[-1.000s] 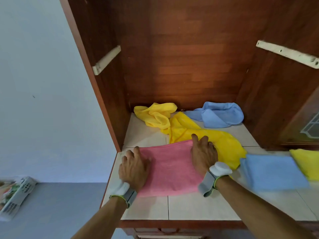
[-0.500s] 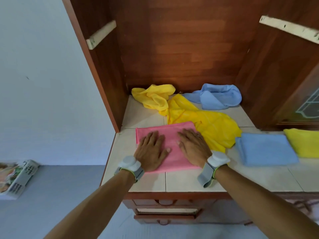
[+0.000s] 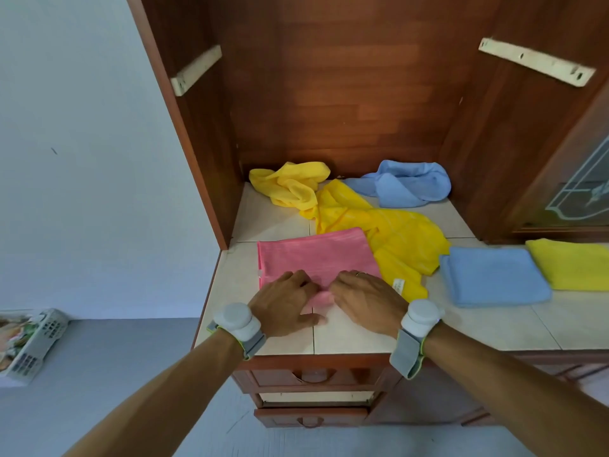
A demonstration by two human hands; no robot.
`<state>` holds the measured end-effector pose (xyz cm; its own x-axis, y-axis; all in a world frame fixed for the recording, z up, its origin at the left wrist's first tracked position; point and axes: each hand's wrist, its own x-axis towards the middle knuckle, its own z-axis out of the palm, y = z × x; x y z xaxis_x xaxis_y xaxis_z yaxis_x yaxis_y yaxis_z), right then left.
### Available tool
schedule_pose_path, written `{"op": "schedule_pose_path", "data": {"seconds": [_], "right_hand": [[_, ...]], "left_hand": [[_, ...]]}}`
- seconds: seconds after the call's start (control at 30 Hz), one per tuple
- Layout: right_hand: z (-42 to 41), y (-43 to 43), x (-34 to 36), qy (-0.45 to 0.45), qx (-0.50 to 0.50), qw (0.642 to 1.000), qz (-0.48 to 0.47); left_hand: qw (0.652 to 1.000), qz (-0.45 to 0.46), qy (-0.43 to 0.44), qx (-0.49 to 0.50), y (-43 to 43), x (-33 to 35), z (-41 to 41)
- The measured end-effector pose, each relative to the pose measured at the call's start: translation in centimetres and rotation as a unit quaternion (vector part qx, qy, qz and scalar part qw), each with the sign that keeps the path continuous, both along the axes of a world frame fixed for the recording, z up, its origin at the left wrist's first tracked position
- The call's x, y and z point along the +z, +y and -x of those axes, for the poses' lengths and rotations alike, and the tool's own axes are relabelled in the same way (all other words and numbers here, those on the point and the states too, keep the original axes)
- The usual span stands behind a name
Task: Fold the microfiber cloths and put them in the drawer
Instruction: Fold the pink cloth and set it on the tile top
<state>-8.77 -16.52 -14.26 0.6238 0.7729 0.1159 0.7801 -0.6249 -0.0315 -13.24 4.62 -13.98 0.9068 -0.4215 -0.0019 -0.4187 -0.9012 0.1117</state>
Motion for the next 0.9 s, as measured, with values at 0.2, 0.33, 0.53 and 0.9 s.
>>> {"op": "schedule_pose_path", "data": {"seconds": [0.2, 0.33, 0.53, 0.9], "right_hand": [[0.6, 0.0, 1.1, -0.048, -0.031, 0.998, -0.022], [0.4, -1.4, 0.4, -0.023, -0.034, 0.999, 0.026], [0.1, -3.4, 3.0, 0.194, -0.086, 0.977, -0.029], [-3.9, -0.4, 1.6, 0.145, -0.32, 0.908, -0.231]], "left_hand": [[0.999, 0.036, -0.025, 0.029, 0.9, 1.1, 0.6], [0.995, 0.078, 0.041, 0.038, 3.3, 2.2, 1.2], [0.97, 0.057, 0.222, 0.076, 7.5, 4.7, 1.0], [0.901, 0.281, -0.091, 0.317, 6.3, 0.0, -1.9]]}}
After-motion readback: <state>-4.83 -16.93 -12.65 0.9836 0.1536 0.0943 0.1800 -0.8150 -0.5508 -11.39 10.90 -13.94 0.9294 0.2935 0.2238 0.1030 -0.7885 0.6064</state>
